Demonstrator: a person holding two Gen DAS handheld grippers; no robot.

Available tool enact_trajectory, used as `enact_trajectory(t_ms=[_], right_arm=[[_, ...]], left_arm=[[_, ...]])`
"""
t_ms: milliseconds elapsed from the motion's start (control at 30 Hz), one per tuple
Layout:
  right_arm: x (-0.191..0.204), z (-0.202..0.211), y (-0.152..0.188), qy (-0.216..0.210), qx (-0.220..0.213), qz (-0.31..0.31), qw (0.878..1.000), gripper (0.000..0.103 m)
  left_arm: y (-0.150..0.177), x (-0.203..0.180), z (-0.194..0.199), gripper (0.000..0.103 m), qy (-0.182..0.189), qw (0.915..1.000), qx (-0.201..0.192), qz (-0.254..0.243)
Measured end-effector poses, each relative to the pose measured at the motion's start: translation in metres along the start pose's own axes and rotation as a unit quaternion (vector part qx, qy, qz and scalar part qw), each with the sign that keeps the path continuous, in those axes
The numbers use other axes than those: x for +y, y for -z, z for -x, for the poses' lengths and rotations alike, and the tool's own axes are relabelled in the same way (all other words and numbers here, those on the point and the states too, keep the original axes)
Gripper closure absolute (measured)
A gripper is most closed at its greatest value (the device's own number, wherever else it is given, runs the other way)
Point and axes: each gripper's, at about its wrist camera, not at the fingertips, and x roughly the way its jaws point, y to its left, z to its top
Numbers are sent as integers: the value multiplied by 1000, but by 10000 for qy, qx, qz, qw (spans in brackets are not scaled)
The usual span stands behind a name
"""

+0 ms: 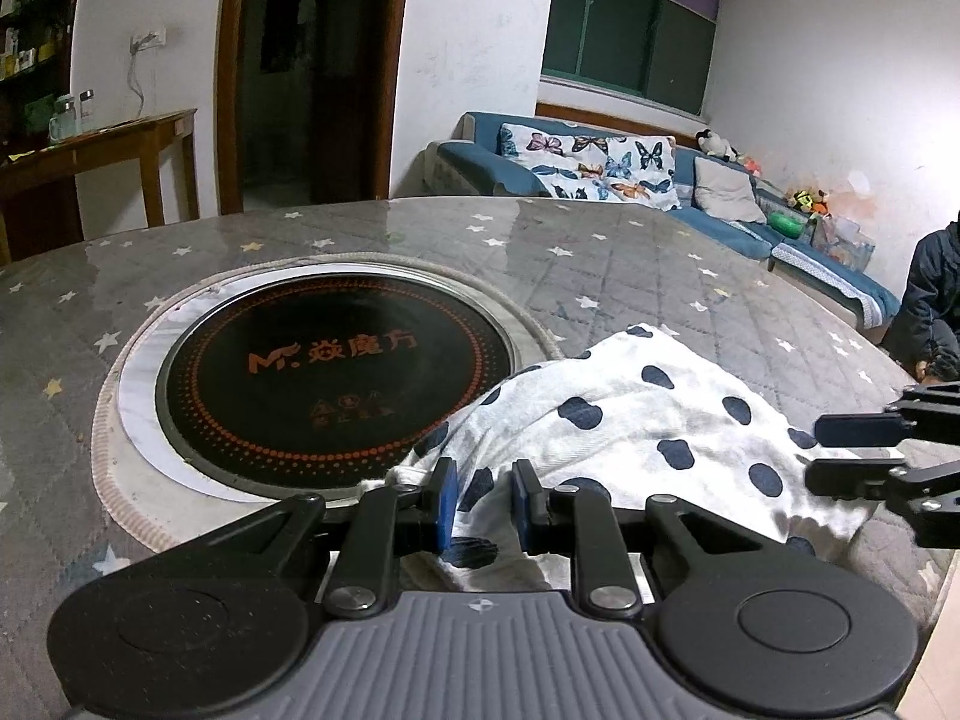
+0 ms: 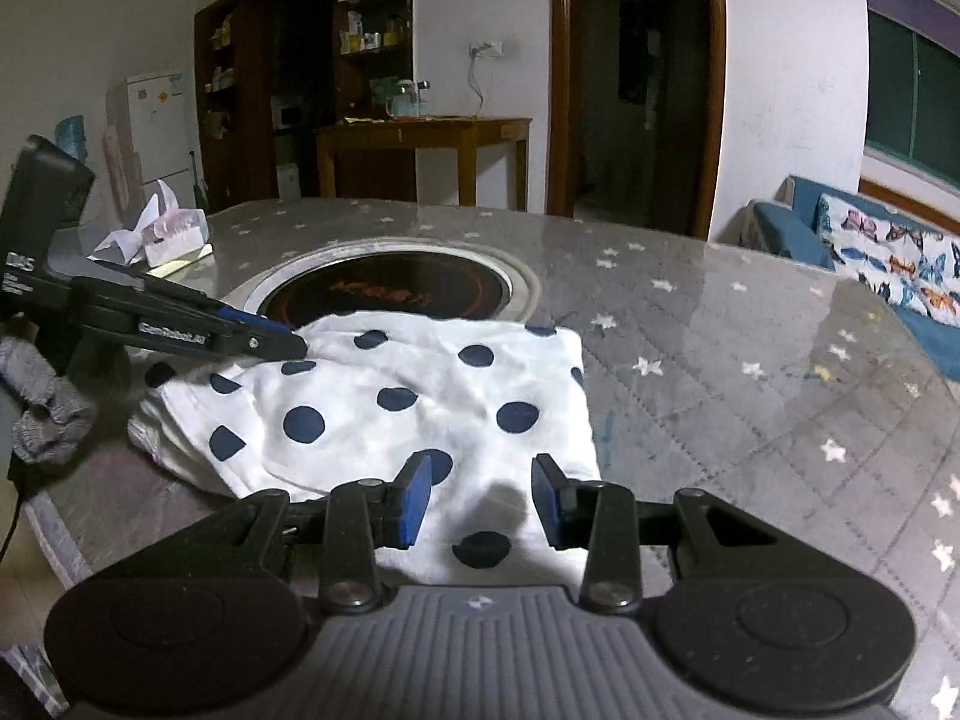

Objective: Fold clothes

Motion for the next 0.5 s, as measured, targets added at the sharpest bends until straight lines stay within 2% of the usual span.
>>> enact_trajectory(t_ms=[167, 367, 500], right_arm=[[1, -16, 8, 77, 311, -119, 9994, 66], [4, -15, -1, 117, 307, -128, 9994, 66], [9, -17, -9, -68, 250, -46, 9997, 66]], left_arm=[[1, 5, 2, 80, 181, 9998, -20, -15], [-3, 7, 14, 77, 335, 9994, -109, -47], [-5, 3, 31, 74, 370, 9991, -226, -9]])
